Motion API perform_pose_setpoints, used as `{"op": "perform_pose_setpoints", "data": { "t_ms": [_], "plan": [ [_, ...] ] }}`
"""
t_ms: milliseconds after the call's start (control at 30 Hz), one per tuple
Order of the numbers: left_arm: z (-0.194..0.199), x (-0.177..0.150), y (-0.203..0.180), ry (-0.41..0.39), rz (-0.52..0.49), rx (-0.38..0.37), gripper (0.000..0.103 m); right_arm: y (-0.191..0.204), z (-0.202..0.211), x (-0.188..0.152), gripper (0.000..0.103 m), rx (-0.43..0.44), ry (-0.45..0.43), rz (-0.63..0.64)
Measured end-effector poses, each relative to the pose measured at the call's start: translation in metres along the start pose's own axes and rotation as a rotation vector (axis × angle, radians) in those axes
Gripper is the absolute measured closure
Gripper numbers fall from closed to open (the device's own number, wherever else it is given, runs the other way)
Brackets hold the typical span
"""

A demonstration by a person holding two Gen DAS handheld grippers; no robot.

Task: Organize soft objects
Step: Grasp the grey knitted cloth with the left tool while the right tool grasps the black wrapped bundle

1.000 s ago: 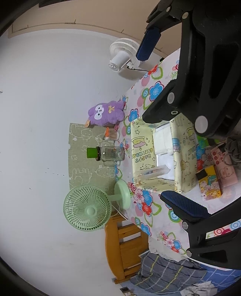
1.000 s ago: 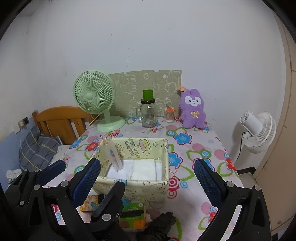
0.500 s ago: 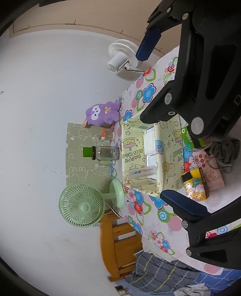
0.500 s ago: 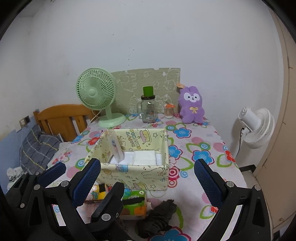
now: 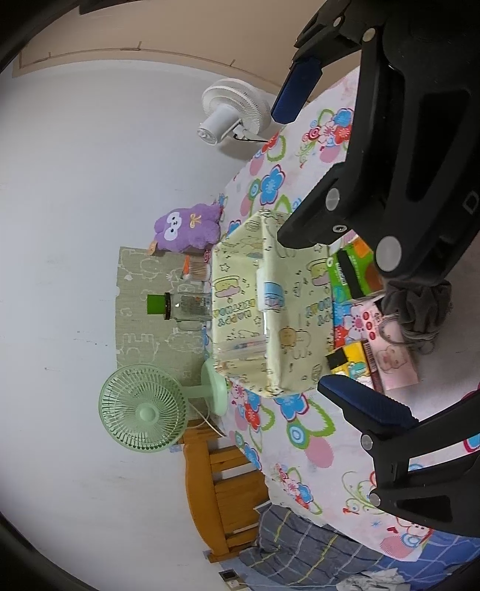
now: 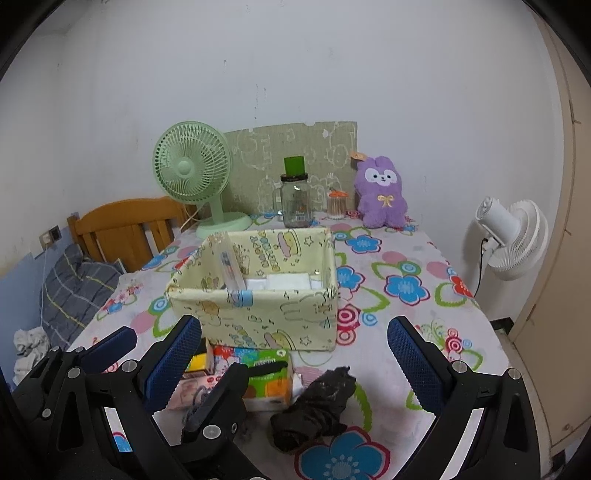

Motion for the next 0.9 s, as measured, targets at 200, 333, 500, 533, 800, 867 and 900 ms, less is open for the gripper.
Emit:
{"op": "perform_pose_setpoints", "data": {
  "t_ms": [200, 333, 500, 533, 800, 867, 900],
  "plan": [
    [0.003, -0.015, 0.001, 0.002, -0.003, 0.001, 0.014, 0.000, 0.001, -0.015, 0.001, -0.008, 0.003, 0.002],
    [0.003, -0.025, 0.002, 0.006, -0.009, 0.000, 0.015, 0.002, 0.001, -0.025, 0.001, -0.008, 0.005, 0.007],
    [-0.002, -0.040, 0.004, 0.039, -0.008, 0.006, 0.019, 0.001, -0.004, -0.041, 0.001, -0.011, 0.037, -0.003],
    [-0.003, -0.043, 0.005, 0.040, -0.007, 0.013, 0.019, 0.001, -0.005, -0.044, 0.001, -0.014, 0.044, -0.002],
    [-0.016, -0.065, 0.011, 0.096, 0.027, 0.015, 0.030, 0.000, -0.013, -0.065, 0.003, -0.031, 0.076, -0.017],
    [-0.019, -0.069, 0.012, 0.110, 0.026, 0.016, 0.032, -0.002, -0.016, -0.069, 0.003, -0.036, 0.089, -0.021],
    [-0.021, -0.071, 0.011, 0.117, 0.026, 0.015, 0.034, -0.002, -0.018, -0.071, 0.003, -0.038, 0.095, -0.021]
  ]
}}
Point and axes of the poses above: each gripper's, at about its wrist camera, not at the fingertips, and z roughly against the way its jaws point, y to its left, x to its top, the point moved 5 cm from there along -z, roughly the way its jaws point, and after that the axes turned 9 degrees about -y, right-handed, at the moved point
